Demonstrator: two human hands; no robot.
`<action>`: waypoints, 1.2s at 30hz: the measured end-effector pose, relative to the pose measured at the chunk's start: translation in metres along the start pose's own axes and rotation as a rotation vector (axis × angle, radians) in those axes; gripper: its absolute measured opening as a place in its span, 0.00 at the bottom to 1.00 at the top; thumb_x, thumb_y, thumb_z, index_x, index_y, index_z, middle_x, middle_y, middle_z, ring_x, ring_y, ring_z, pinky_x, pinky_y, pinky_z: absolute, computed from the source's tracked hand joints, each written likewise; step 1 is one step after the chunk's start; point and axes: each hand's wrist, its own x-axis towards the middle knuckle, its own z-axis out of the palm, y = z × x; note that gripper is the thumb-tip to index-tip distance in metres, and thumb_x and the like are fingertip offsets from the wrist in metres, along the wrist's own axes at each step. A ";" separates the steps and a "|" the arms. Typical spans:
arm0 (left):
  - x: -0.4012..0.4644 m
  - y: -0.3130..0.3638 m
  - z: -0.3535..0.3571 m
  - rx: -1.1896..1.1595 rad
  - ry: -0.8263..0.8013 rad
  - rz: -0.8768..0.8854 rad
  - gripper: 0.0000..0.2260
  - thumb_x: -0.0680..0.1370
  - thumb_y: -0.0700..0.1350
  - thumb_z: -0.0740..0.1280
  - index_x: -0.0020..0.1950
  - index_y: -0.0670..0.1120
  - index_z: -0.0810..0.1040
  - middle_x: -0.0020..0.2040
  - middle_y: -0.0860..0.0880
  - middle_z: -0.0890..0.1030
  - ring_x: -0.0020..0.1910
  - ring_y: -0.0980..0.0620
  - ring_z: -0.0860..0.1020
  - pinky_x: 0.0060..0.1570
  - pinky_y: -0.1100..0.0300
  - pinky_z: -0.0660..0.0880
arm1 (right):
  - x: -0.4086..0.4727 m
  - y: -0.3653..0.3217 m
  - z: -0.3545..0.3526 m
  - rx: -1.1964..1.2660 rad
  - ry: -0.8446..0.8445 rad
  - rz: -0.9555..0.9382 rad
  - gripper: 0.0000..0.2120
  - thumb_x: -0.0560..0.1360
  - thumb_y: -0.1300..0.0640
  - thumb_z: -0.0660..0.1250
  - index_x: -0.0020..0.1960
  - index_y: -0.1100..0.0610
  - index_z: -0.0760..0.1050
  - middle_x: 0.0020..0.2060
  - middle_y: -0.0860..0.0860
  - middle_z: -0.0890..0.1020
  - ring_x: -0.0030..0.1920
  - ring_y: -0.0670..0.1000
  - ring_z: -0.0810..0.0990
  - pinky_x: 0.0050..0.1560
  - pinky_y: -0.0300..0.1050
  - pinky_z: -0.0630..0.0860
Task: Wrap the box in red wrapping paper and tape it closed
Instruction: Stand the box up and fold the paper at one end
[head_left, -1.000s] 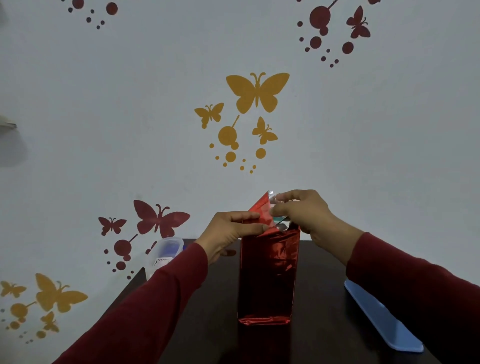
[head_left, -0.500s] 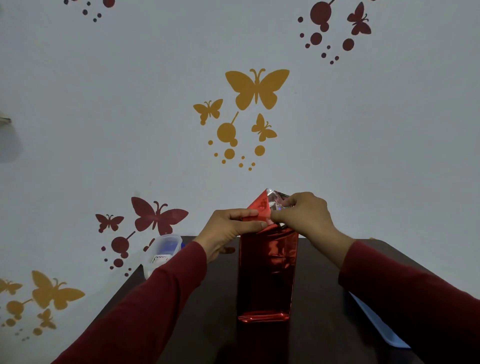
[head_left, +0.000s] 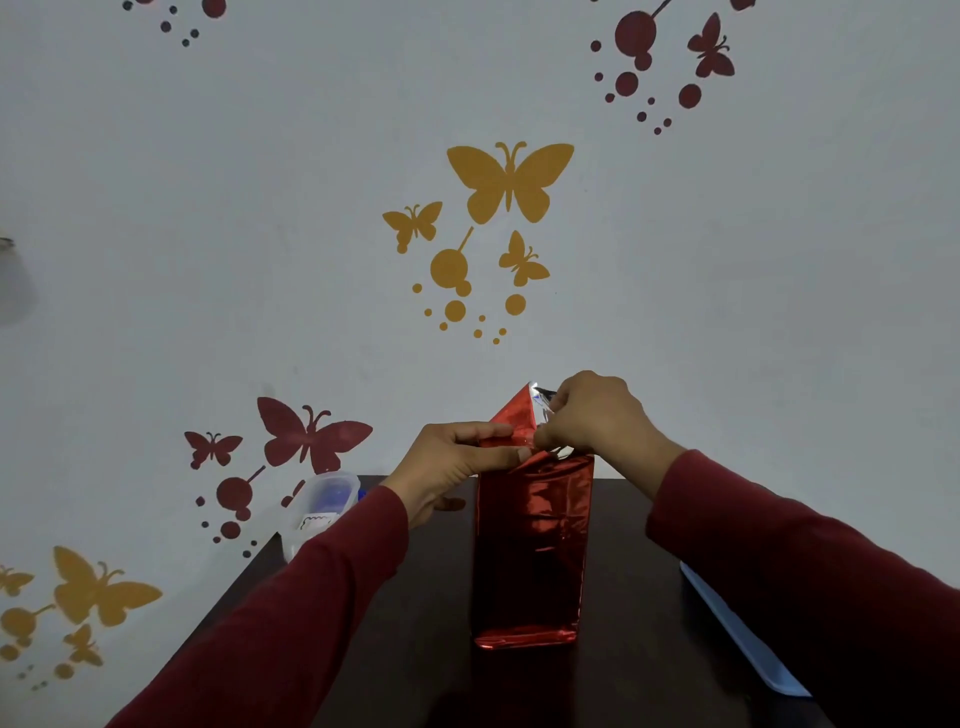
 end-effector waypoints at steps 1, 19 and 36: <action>0.000 0.000 0.000 0.000 0.001 0.000 0.18 0.66 0.52 0.83 0.55 0.60 0.87 0.55 0.58 0.85 0.61 0.57 0.78 0.60 0.40 0.74 | -0.001 0.001 -0.001 -0.004 0.006 -0.006 0.19 0.61 0.54 0.81 0.51 0.54 0.82 0.46 0.51 0.83 0.42 0.52 0.84 0.40 0.44 0.80; 0.001 0.001 -0.001 0.001 -0.003 -0.026 0.18 0.65 0.51 0.84 0.54 0.61 0.87 0.55 0.58 0.86 0.62 0.53 0.78 0.61 0.39 0.75 | 0.027 0.025 0.040 0.777 -0.078 0.192 0.38 0.52 0.56 0.73 0.63 0.49 0.73 0.56 0.56 0.81 0.51 0.57 0.85 0.50 0.54 0.86; -0.006 0.003 -0.002 0.026 -0.013 -0.033 0.18 0.66 0.51 0.83 0.54 0.62 0.87 0.58 0.57 0.85 0.64 0.53 0.77 0.63 0.37 0.75 | 0.004 0.025 0.029 0.869 -0.097 0.164 0.17 0.66 0.67 0.71 0.54 0.58 0.77 0.45 0.56 0.83 0.41 0.55 0.83 0.40 0.46 0.79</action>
